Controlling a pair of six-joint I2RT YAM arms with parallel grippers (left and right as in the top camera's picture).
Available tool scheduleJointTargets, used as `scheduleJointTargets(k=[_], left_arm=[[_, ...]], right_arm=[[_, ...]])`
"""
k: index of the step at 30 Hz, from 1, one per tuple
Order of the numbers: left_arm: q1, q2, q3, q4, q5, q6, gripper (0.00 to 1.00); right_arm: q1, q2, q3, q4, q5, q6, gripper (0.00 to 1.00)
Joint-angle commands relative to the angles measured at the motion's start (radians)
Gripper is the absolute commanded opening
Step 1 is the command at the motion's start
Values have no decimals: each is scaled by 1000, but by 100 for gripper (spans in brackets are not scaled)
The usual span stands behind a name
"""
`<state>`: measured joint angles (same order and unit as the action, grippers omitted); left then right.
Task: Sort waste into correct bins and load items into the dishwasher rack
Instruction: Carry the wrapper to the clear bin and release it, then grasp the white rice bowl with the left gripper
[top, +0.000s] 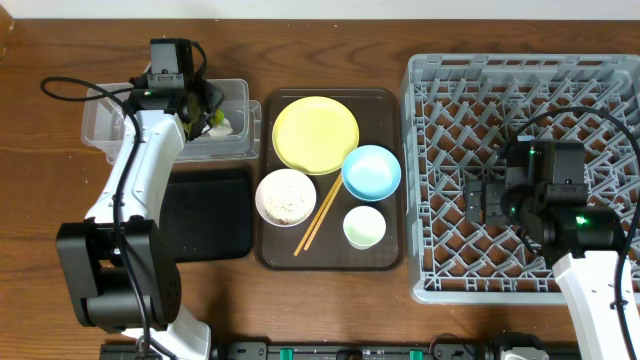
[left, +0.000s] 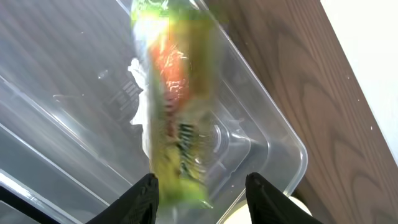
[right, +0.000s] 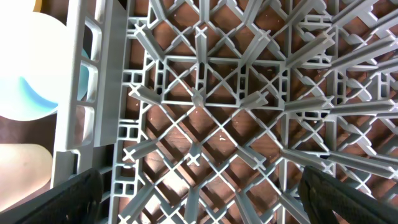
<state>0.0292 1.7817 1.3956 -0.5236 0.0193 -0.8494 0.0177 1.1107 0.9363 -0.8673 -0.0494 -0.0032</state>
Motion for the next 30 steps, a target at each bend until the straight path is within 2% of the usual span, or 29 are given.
scheduleJointTargets(k=[1,3,7,9,12,18,23,30], left_arm=[[-5,-54,1,-3,-2,91,49],[-9,-87,1,-11,-3,150,52],[-33,-161,1,-73,-1,225,52],[-66,-193,1,-118,-1,305,52],[-140,-210,1,-204,0,417,52],[-328,-187,-18,-331,-1,542,53],[-462,-152,-71,-327,-2,546,53],[-575,-27,-85,-328,-2,534,54]], right_arm=[[5,0,21,0,-4,18,99],[5,0,21,0,-4,18,99],[5,0,21,-1,-4,18,99],[5,0,21,0,-4,18,99],[5,0,21,0,-4,18,99],[5,0,21,0,-4,18,99],[5,0,21,0,-4,18,99],[5,0,21,-1,-5,18,99]])
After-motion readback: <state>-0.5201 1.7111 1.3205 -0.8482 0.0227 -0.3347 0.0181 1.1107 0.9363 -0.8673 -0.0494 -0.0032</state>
